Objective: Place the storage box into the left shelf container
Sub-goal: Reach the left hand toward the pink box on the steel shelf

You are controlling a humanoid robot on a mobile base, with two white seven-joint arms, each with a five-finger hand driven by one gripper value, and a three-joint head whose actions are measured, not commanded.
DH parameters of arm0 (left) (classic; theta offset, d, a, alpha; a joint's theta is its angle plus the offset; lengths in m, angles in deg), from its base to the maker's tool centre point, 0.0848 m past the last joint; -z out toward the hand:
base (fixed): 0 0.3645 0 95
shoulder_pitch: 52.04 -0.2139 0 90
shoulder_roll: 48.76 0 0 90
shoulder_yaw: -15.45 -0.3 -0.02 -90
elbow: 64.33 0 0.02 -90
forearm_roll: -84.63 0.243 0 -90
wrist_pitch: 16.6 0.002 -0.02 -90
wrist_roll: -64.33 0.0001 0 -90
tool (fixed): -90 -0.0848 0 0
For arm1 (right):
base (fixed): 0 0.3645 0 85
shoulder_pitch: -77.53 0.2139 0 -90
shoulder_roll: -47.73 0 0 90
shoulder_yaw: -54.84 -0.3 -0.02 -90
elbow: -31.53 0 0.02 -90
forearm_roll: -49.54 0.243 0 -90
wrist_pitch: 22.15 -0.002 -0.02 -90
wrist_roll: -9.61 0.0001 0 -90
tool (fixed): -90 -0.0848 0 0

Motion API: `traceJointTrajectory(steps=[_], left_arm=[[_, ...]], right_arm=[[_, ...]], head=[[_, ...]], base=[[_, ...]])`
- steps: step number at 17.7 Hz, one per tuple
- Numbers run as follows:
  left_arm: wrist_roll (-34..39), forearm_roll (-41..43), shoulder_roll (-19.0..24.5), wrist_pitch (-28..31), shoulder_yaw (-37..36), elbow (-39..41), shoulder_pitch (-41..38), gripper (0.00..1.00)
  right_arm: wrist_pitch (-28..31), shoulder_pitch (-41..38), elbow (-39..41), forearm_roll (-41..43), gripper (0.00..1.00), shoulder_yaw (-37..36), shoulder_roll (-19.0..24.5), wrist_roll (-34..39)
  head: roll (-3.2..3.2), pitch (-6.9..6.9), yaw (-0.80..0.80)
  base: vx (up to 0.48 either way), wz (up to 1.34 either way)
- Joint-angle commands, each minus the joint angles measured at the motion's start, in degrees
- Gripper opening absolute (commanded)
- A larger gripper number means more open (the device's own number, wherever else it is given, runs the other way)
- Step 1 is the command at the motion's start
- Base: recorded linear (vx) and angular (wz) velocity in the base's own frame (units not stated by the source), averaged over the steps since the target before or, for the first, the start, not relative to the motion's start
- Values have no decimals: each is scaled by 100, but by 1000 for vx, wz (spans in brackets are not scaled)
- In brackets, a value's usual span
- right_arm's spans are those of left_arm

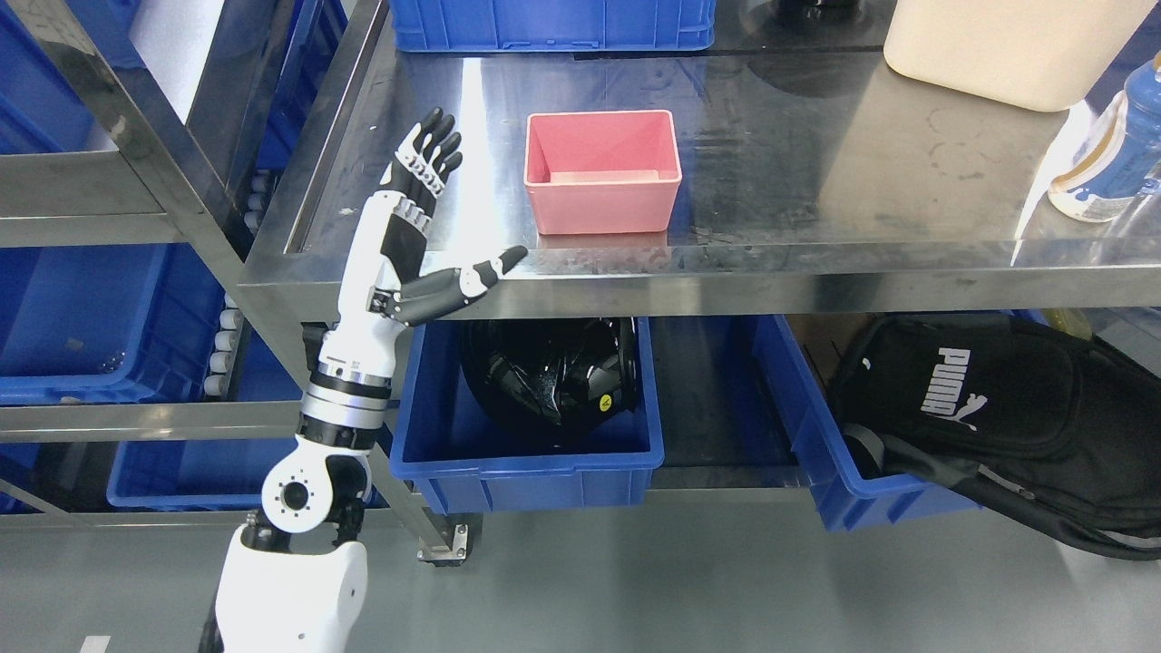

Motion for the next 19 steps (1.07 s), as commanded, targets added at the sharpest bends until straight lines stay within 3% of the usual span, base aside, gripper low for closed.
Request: traceJointTrajectory(steps=[1,6,9,12,16,19], left_arm=[[-126,-52,100,147,362,13,153,100],[-627,70,147,154,301,-83,942,98],[-1730,666,1305,821,63,-372,1767,99],[-3288,1037,1994,946,45,-934,2568,98],[-3484,1730,1960,937,-1199,-1384,3115,97],[-3800,2074,1426,920,-1475,-1769,3177,98]], right_arm=[[2,-71,100,-9,100,-27,-100,-3],[2,-71,100,-9,100,-27,-100,-3],[2,-71,100,-9,100,-27,-100,-3],[2,-71,100,-9,100,-27,-100,-3],[2,-71,100,-9,100,-27,-100,-3],[2,-71,100,-9,100,-27,-100,-3]], head=[[0,0,0],[0,0,0],[0,0,0],[0,0,0],[0,0,0],[0,0,0]], base=[[0,0],[0,0],[0,0],[0,0],[0,0],[0,0]])
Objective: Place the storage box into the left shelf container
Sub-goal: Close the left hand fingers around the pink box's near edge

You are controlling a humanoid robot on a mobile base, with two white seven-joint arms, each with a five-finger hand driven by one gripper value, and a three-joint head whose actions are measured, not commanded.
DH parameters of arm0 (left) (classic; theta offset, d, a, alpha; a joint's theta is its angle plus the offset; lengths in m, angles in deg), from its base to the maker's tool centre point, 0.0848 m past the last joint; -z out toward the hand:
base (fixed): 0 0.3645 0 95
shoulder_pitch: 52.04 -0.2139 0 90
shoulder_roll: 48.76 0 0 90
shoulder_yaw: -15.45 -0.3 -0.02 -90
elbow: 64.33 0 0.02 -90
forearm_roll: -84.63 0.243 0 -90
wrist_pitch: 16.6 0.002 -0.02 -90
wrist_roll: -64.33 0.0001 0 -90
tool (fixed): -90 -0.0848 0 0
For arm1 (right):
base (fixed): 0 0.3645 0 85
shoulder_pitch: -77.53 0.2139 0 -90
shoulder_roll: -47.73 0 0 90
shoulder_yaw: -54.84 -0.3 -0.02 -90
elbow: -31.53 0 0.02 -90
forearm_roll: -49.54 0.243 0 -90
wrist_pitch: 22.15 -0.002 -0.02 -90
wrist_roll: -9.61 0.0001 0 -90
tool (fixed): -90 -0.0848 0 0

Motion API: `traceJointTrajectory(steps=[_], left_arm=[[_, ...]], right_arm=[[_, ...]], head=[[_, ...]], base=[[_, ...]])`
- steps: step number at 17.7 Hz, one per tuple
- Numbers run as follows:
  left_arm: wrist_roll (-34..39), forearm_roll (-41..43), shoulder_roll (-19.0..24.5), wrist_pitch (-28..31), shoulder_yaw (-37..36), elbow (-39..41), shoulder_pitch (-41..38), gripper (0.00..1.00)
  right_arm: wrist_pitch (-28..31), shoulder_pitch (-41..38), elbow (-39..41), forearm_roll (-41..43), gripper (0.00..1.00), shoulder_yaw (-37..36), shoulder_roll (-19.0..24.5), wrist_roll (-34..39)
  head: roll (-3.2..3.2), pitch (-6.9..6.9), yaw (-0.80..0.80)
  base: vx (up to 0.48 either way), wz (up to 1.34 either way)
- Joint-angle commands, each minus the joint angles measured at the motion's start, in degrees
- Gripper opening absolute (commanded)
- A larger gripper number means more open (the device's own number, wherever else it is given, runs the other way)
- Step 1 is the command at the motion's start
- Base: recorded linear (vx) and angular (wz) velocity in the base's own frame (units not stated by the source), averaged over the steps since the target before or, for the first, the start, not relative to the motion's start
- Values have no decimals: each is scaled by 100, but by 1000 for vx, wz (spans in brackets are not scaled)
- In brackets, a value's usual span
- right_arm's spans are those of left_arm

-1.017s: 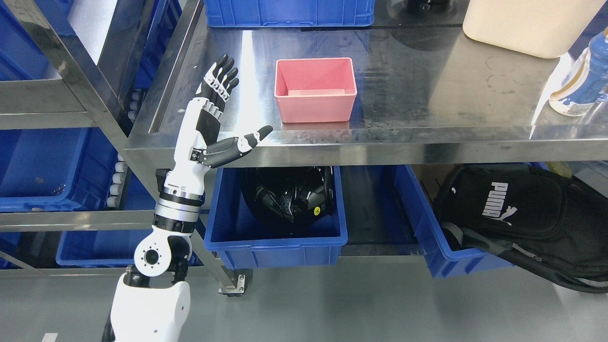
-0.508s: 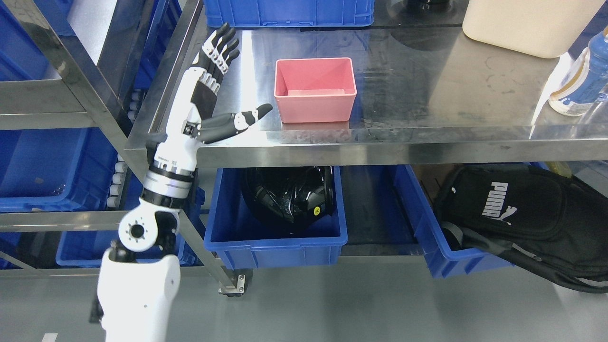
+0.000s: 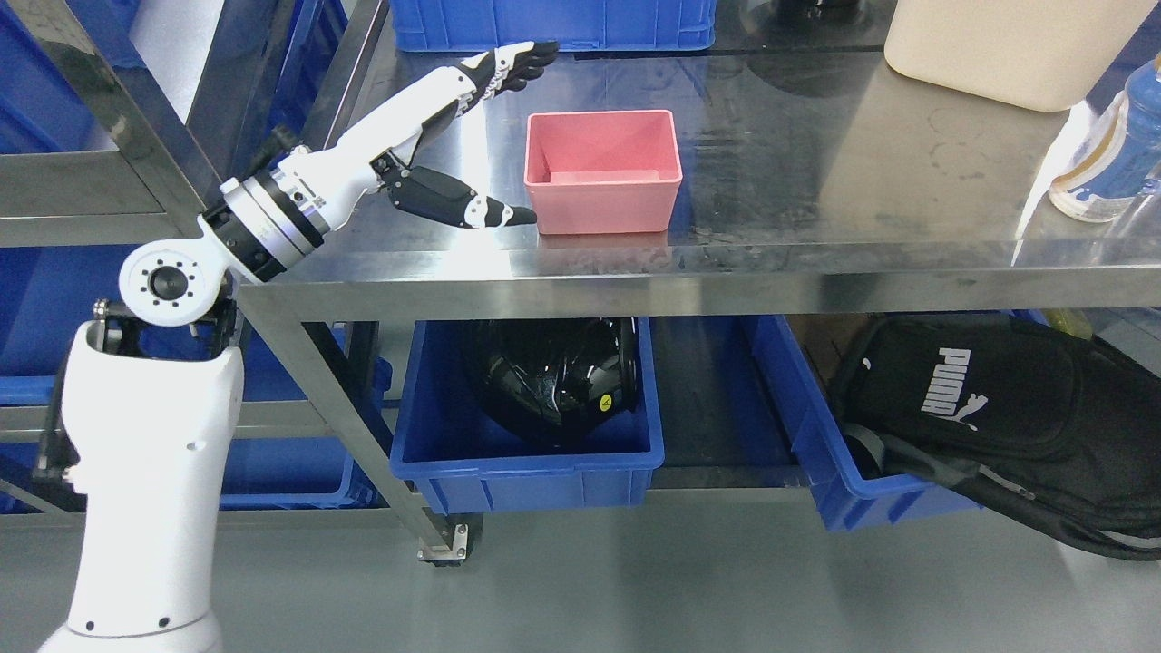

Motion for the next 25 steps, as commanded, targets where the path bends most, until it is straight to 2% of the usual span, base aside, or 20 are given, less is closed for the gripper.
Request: traceJointTrajectory(steps=[1,3,6,11,15,18,21,22,24,25], left_arm=[[-309,944,6,-27,-1085,-1282,620,98],[-309,1322,-564,-19,-1007,-1819,726,98],[-309,1596,-1023,25,-953,-2409,1059,98],[-300,1842,-1074,25,-1032,-3051,1481,97],[-335,2115,-1074,34,-1050,-3201,1456,95],[-318,2115,-1074,34,-1129,-3307,1456,91],[-344,2106,-1074,25,-1138,-3316,1456,79],[-353,2115,-1074,-36,-1138,-3368,1447,70],[-467,2106,-1074,-176,-946,-3421,1421,44],[-589,2098,-1074,-438,-701,-3430,1368,32]], right_arm=[[1,-71,100,-9,100,-26,-100,-3],[1,-71,100,-9,100,-26,-100,-3],[1,-71,100,-9,100,-26,-100,-3],[1,-62,100,-9,100,-26,-100,-3],[1,-62,100,-9,100,-26,-100,-3],[1,-71,100,-9,100,-26,-100,-3],[1,-71,100,-9,100,-26,-100,-3],[1,-62,100,-9,100,-26,-100,-3],[1,-62,100,-9,100,-26,-100,-3],[1,-62,100,-9,100,-26,-100,-3]], head=[[0,0,0],[0,0,0],[0,0,0],[0,0,0],[0,0,0],[0,0,0],[0,0,0],[0,0,0],[0,0,0],[0,0,0]], base=[[0,0],[0,0],[0,0],[0,0],[0,0],[0,0],[0,0],[0,0],[-1,21],[2,18]])
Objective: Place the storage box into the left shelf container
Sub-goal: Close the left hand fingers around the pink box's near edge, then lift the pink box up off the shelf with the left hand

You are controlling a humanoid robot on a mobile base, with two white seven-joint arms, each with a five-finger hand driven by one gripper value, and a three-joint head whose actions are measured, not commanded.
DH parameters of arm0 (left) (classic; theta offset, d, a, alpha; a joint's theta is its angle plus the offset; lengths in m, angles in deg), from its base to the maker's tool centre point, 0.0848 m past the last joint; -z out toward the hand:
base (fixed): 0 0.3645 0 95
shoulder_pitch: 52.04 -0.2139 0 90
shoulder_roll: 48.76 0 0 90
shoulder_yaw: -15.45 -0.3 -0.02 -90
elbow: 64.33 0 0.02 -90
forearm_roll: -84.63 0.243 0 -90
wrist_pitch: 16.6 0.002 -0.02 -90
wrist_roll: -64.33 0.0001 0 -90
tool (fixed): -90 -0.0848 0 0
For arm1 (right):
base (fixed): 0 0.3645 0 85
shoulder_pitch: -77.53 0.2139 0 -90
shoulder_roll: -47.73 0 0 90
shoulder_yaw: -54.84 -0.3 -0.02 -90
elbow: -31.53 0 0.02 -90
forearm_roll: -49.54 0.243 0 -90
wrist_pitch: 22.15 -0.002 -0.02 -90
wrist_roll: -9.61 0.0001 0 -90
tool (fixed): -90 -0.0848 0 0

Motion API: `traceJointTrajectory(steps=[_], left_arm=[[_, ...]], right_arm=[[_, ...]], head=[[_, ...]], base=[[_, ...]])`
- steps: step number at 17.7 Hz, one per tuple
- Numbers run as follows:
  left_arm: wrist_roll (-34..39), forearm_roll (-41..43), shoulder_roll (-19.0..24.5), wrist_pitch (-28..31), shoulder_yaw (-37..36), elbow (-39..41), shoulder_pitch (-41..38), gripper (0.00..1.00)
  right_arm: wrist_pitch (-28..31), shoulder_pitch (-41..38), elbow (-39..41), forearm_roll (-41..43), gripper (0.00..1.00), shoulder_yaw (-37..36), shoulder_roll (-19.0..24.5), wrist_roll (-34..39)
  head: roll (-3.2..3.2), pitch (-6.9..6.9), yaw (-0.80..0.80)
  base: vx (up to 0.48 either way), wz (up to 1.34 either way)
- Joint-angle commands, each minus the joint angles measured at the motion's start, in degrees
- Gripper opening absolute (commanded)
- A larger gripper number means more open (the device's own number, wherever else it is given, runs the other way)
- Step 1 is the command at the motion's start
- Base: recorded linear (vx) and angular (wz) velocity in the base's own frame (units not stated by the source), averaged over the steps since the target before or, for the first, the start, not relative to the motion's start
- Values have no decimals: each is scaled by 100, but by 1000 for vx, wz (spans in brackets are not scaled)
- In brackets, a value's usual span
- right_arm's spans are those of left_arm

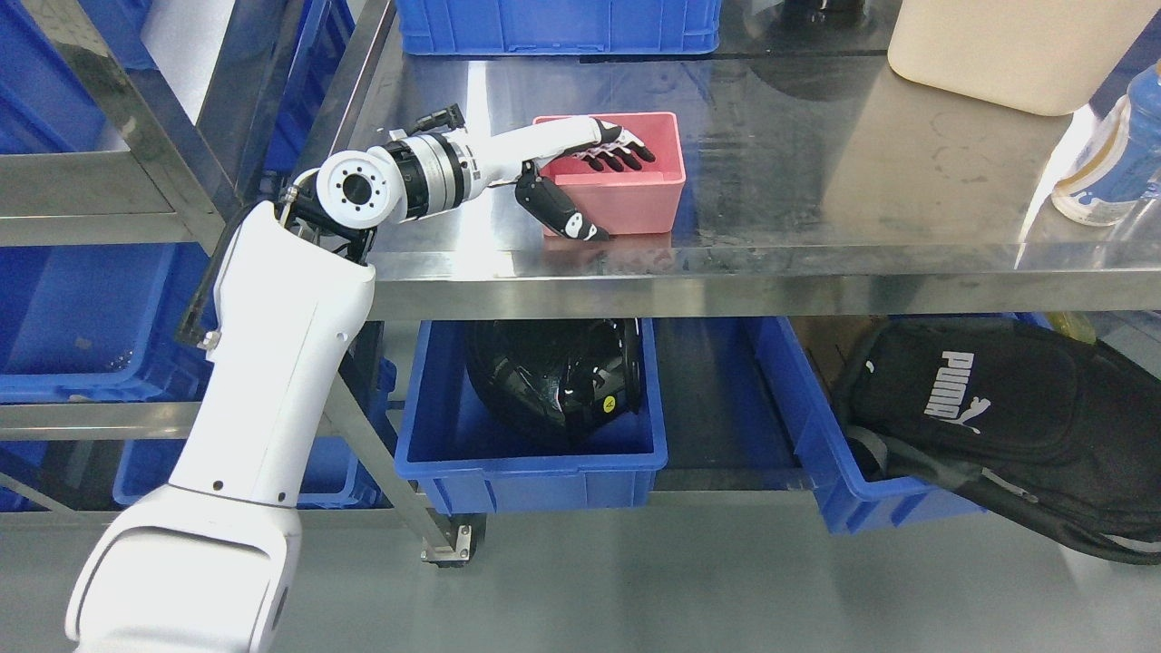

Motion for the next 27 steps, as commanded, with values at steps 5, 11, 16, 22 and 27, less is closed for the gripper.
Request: traceJointTrajectory(steps=[5,11,16,22,27], left_arm=[[-833,-140,-53,-1433,1424,-861,-57,0],[-456,-3047,-53,-1319,2251,-852,-48,0],[-113,-4383,-53,-1311,2481,-555,-101,0],[2228,-5265,-53,-1363,1535,1841,-1512,0],[2902,-5256,-53,-1802,240,2988,-2904,1]], right_arm=[[0,-61,100,-9,100,-27,-100,-3],[0,-61,100,-9,100,-27,-100,-3],[0,-61,100,-9,100,-27,-100,-3],[0,-61,100,-9,100,-27,-100,-3],[0,-61,100,-9,100,-27,-100,-3]], head=[[0,0,0],[0,0,0],[0,0,0],[0,0,0],[0,0,0]], base=[[2,50],[5,-2],[-2,-7],[0,0],[8,32]])
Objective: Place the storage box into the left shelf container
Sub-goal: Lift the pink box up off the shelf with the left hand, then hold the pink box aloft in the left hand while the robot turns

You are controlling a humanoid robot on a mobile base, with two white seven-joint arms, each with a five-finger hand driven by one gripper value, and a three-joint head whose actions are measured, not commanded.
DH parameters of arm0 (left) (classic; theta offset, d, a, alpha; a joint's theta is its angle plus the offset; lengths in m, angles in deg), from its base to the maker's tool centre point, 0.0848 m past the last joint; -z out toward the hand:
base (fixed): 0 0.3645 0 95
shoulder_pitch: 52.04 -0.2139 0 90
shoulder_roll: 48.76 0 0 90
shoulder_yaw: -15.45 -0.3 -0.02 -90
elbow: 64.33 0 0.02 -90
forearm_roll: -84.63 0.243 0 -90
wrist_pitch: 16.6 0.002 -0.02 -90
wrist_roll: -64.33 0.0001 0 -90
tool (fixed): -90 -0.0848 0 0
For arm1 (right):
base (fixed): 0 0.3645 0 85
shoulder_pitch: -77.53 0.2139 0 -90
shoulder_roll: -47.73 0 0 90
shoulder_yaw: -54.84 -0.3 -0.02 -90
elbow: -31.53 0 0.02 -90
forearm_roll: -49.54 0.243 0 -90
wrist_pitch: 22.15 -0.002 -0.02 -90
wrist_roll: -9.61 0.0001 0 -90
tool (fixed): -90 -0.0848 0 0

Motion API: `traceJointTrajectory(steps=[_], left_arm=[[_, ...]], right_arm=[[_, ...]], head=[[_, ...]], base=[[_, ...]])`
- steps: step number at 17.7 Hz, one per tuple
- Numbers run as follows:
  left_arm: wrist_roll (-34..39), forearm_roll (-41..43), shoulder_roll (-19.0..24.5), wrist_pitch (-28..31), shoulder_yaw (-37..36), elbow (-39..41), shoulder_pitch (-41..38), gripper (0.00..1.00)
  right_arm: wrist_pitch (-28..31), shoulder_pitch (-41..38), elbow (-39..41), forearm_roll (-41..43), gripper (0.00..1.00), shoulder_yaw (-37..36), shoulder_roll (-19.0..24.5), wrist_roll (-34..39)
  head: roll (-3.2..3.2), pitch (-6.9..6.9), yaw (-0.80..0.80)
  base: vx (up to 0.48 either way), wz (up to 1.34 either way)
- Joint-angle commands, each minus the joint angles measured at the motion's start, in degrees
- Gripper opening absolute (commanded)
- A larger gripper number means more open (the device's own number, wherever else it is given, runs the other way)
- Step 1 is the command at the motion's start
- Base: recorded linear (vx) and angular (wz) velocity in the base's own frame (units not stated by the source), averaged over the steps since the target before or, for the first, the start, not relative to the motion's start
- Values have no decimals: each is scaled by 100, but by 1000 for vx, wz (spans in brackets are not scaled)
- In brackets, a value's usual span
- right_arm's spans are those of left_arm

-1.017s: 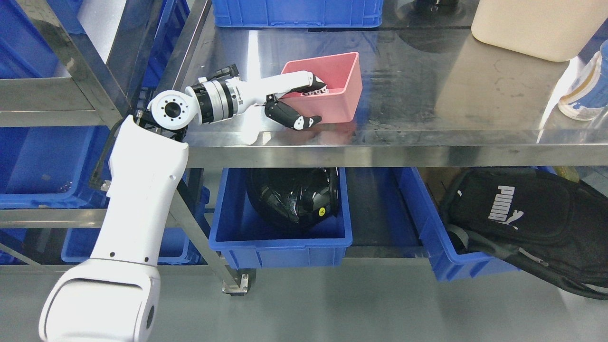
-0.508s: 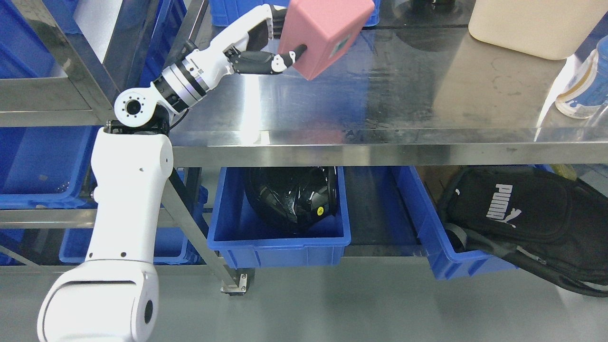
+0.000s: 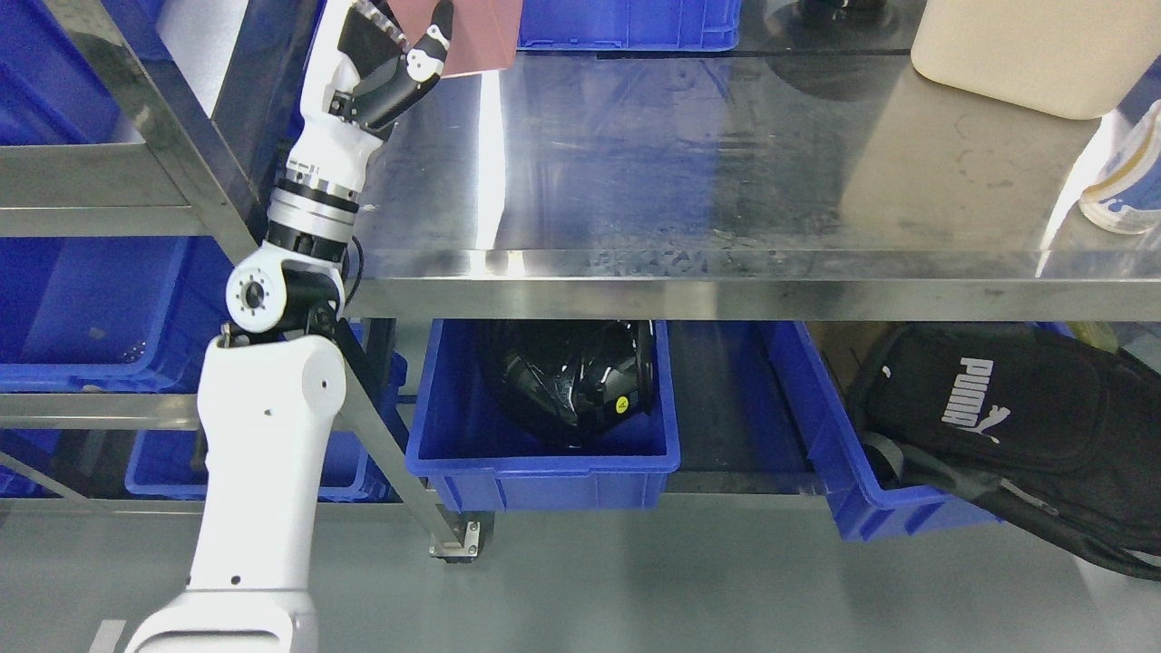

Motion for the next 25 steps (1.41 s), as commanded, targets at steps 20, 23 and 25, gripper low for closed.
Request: traceJointTrajectory(steps=[20,23,25], left_arm=[[240,-287,90,-731,-1318,2416,-2779,2],[240,-287,90,-722,-1309,2416,-2806,2],[240,-287,90,-731,-1283,2416,-2806,2]], right_arm=[[-2,-62,100,-9,100,-27,-100,2],[-2,-62,100,-9,100,-27,-100,2],[-2,-62,100,-9,100,-27,-100,2]], head=[[0,2,0],[0,5,0],[0,4,0]], base=[[-8,883],[193,1177],[229,942]])
